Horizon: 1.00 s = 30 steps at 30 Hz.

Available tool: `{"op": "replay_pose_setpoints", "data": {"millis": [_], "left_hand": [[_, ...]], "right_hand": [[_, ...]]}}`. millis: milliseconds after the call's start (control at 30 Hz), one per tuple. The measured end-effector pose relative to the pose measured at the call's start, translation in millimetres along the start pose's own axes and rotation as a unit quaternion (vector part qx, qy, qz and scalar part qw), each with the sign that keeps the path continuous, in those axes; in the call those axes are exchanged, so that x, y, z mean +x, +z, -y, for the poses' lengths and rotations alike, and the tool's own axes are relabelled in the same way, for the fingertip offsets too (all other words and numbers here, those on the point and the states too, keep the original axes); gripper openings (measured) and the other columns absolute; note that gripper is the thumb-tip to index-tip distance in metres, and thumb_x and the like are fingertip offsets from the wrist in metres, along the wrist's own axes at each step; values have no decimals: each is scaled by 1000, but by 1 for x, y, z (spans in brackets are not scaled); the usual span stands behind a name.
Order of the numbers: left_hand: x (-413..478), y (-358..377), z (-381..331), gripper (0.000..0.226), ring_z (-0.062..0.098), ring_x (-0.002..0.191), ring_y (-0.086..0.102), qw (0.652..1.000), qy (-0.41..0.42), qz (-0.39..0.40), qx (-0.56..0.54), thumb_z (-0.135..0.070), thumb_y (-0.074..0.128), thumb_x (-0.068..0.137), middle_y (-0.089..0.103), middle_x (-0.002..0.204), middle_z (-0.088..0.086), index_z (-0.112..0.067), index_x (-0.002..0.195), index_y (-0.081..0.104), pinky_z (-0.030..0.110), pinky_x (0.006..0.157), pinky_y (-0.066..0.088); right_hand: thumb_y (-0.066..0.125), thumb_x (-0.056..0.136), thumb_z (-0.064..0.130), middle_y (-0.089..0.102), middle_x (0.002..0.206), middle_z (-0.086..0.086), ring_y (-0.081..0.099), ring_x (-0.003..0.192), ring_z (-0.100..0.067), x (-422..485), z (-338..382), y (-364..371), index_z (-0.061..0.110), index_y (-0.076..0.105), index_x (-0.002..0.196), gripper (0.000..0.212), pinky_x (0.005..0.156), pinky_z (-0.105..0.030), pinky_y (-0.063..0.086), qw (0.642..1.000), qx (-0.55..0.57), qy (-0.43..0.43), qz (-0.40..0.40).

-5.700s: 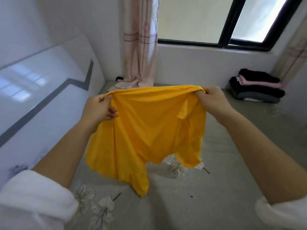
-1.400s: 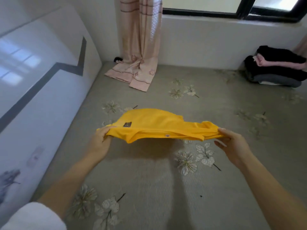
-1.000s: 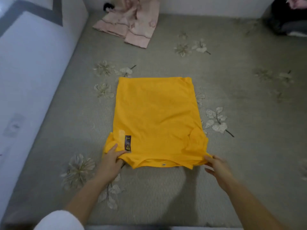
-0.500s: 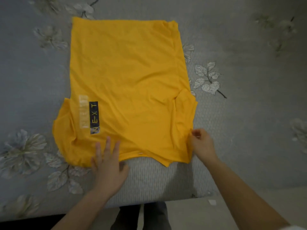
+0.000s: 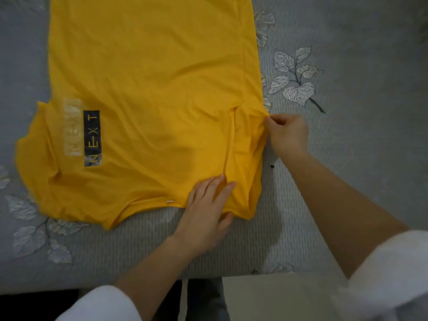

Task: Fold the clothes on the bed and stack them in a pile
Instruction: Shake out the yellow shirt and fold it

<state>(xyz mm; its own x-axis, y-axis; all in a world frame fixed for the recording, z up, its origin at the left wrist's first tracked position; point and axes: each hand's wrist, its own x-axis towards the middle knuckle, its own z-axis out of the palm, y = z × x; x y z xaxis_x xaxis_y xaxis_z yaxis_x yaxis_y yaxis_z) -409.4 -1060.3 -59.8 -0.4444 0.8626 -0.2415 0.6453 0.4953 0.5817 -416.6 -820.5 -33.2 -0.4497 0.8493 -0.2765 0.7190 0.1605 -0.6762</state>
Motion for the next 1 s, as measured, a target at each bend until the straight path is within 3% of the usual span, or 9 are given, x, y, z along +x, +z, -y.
{"op": "replay_pose_setpoints", "data": {"millis": [133, 333, 433, 567, 633, 700, 867, 933, 1000], "left_hand": [[-3, -5, -10, 66, 28, 130, 41, 1000, -2, 3, 15, -34, 65, 82, 43, 143, 7, -24, 142, 41, 49, 105, 36], [2, 7, -41, 65, 26, 111, 60, 992, 30, 12, 122, -40, 82, 62, 62, 122, 6, -32, 123, 63, 54, 90, 45], [11, 12, -52, 56, 23, 97, 63, 993, -12, -18, 118, -39, 82, 65, 63, 104, 1, -36, 118, 65, 52, 85, 45], [18, 12, -55, 17, 19, 88, 62, 995, -5, -95, 44, -37, 63, 85, 61, 91, -3, -34, 97, 73, 53, 90, 40], [18, 7, -55, 27, 17, 89, 61, 994, 13, -111, -3, -39, 49, 92, 62, 93, -3, -31, 103, 72, 48, 90, 39], [15, 3, -55, 31, 18, 88, 60, 990, 58, -118, -41, -37, 47, 94, 62, 94, 0, -26, 110, 71, 42, 82, 43], [11, 5, -52, 31, 18, 83, 60, 991, 105, -69, -45, -30, 48, 96, 65, 91, 1, -19, 116, 69, 34, 67, 49], [13, 10, -55, 32, 19, 98, 61, 993, 106, 5, -51, -22, 55, 94, 66, 109, 0, -20, 125, 63, 37, 77, 51], [15, 15, -58, 39, 17, 115, 55, 988, 119, 81, -54, -18, 55, 92, 61, 125, -3, -22, 132, 57, 37, 92, 46]], "right_hand": [[55, 83, 13, 57, 69, -5, 52, 68, -14, -7, -38, -53, 10, 63, 76, 10, 62, -27, 40, 990, 77, 36, -114], [66, 87, 17, 61, 87, -4, 57, 75, -14, -13, -79, -74, 14, 60, 97, 12, 65, -29, 48, 980, 129, 147, 40], [70, 80, 12, 59, 84, 4, 55, 75, -8, -7, -79, -66, 19, 61, 95, 19, 61, -22, 43, 990, 69, 95, 80], [66, 80, 7, 60, 89, -10, 55, 81, -17, 0, -70, -71, 13, 61, 73, 10, 69, -24, 37, 999, 13, 5, 42], [65, 79, 7, 63, 93, -1, 56, 89, -12, 5, -58, -84, 15, 57, 68, 16, 73, -23, 37, 997, 76, -23, -7], [65, 80, 9, 58, 68, 13, 53, 69, -2, 9, -47, -100, 20, 52, 62, 25, 64, -18, 42, 987, 153, -50, 9], [65, 87, 8, 55, 53, -3, 52, 40, -9, 14, -44, -112, 19, 48, 75, 23, 43, -25, 46, 993, 86, -49, 65], [66, 87, 13, 59, 69, -10, 62, 59, -19, 18, -57, -107, 14, 52, 91, 14, 59, -38, 53, 999, 12, -8, 43], [66, 88, 23, 59, 91, -8, 61, 86, -26, 15, -71, -101, 8, 48, 120, 40, 77, -41, 50, 998, -51, 44, 21]]}}
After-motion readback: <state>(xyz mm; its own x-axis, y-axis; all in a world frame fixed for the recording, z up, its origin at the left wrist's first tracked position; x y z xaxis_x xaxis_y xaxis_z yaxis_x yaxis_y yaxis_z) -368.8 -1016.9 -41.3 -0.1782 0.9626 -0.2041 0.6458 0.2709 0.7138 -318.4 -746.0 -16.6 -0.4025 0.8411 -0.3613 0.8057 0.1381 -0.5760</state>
